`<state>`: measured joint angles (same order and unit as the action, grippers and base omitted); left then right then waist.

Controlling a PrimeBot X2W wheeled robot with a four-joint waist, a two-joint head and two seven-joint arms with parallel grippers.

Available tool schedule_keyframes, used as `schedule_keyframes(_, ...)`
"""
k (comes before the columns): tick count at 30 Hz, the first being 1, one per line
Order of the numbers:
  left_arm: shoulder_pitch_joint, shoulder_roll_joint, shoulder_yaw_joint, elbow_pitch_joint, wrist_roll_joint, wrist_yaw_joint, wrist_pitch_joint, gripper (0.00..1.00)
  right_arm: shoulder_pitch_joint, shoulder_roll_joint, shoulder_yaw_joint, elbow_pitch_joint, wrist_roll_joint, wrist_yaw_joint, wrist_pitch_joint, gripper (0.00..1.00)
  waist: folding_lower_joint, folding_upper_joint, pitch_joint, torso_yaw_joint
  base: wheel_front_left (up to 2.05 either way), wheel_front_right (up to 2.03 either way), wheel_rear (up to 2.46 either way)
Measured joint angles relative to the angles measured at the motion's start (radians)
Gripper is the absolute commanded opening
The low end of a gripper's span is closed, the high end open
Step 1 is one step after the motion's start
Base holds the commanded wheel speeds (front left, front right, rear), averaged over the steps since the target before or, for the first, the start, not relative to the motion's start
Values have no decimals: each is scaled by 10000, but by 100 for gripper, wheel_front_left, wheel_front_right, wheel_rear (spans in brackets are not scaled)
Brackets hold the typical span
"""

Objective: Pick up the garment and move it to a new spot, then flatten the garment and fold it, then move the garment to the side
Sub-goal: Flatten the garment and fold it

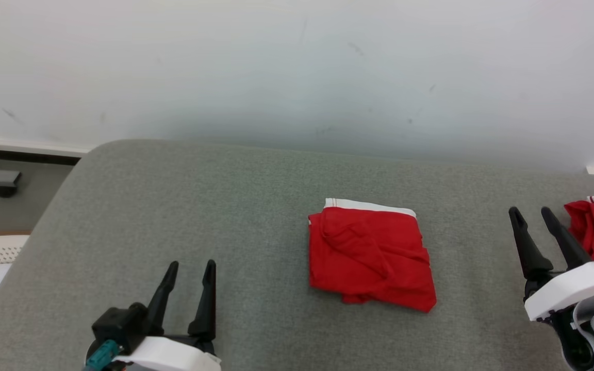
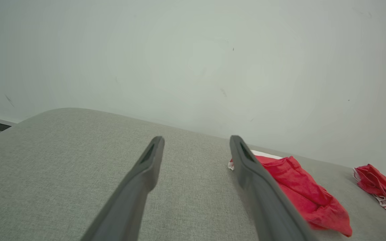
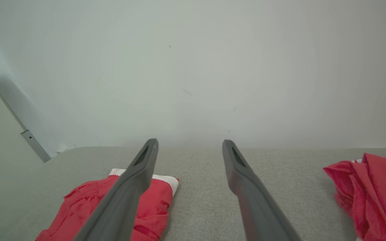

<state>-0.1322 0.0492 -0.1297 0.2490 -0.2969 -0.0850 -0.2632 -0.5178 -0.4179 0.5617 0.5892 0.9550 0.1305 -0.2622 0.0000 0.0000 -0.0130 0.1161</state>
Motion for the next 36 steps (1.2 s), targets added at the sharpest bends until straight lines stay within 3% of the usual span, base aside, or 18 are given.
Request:
schedule_keyframes(2,-1,-2,-59,-12,0,-48,0,100,288,326,-443,56,-140,-2,-2,100,0,1,34,84,0,0,0)
schedule_keyframes(3,-4,-2,-107,-6,0,-69,0,100,353,500,-523,115,-138,-2,-2,74,0,0,52,137,0,0,0)
schedule_keyframes(5,-13,-4,-205,15,-2,-82,0,100,392,895,-604,222,192,-2,4,7,0,0,92,266,0,0,0)
schedule_keyframes(6,-18,-4,-259,27,-4,-86,0,100,378,1076,-633,257,487,-2,111,7,0,0,114,338,0,0,0)
schedule_keyframes(7,-27,-2,-301,40,-8,-115,0,100,344,1174,-612,341,633,-2,288,0,0,0,144,411,0,0,0)
schedule_keyframes(12,-172,-2,-491,105,-134,-127,0,100,-429,1561,-788,1369,1645,-2,1108,0,0,0,378,824,0,0,0)
schedule_keyframes(21,-341,-4,-708,311,-291,-140,0,100,-1549,2063,853,3453,727,-2,2215,0,0,0,636,1629,0,0,0)
schedule_keyframes(28,-325,-2,-750,366,-345,-109,0,100,-1269,2286,2086,2778,1175,-2,3072,0,0,0,609,1968,0,0,0)
schedule_keyframes(36,-281,-4,-683,374,-345,-65,0,100,-541,2146,3603,594,1835,-2,3547,0,0,0,478,1836,0,0,0)
